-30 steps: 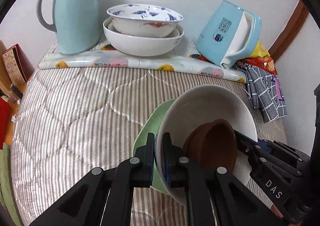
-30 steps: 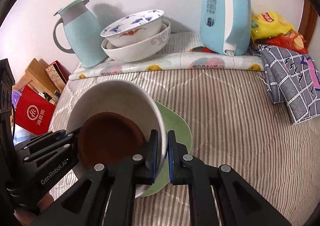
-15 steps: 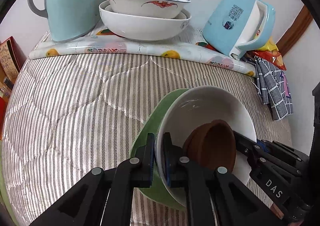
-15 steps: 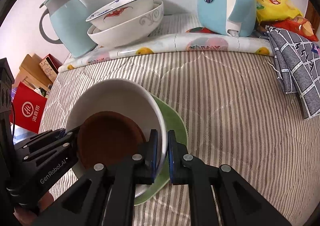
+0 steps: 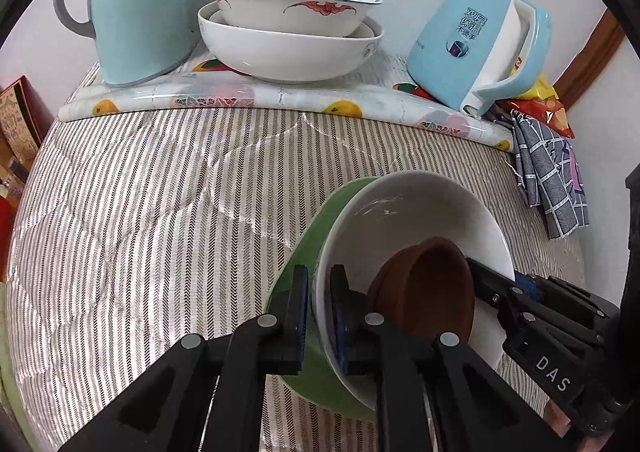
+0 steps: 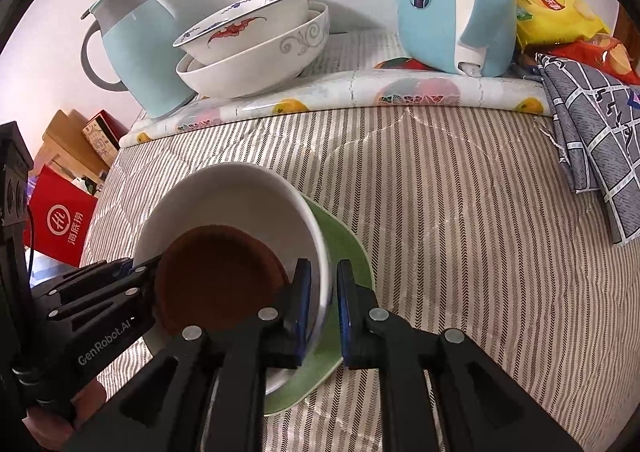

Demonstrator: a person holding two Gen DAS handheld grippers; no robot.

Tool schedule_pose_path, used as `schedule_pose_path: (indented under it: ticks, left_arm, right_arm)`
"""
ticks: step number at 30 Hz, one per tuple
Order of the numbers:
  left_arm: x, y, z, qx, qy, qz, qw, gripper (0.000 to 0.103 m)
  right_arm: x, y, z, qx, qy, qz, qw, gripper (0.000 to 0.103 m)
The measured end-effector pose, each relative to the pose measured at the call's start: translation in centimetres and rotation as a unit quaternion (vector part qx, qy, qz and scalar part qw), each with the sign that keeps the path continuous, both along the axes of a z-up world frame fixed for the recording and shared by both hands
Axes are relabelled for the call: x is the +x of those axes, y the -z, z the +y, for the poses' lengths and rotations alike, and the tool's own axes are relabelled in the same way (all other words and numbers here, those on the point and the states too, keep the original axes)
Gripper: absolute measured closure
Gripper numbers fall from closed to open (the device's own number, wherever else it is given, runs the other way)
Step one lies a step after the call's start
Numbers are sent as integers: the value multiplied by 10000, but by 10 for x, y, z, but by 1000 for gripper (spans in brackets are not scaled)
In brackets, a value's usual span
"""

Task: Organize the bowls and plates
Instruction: 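Lower the white bowl onto the pale-green plate and open both grippers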

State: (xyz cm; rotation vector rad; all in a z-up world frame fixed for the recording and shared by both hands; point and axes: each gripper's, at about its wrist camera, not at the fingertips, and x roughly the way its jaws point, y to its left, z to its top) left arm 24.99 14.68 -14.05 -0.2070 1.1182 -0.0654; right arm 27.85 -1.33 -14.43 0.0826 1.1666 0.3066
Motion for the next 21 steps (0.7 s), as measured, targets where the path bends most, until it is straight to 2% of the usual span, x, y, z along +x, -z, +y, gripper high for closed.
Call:
schedule_pose_path:
  ticks: [13, 17, 19, 21]
  left_arm:
    - [-5, -4, 1, 58, -52, -24, 10000, 87]
    - [-9, -6, 0, 144, -64, -219, 9996, 86]
    - [-11, -7, -1, 191, -81, -286, 9994, 86]
    - [-15, -9, -2, 272, -129, -381, 9988, 85]
  right_arm:
    - [-7, -6, -5, -17, -15, -69, 10000, 81]
    - [-10, -7, -5, -106, -51, -139, 9998, 78]
    - [-11, -8, -5, -189, -42, -195, 9996, 72]
    - [-13, -9, -7, -185, -37, -237, 9995, 71]
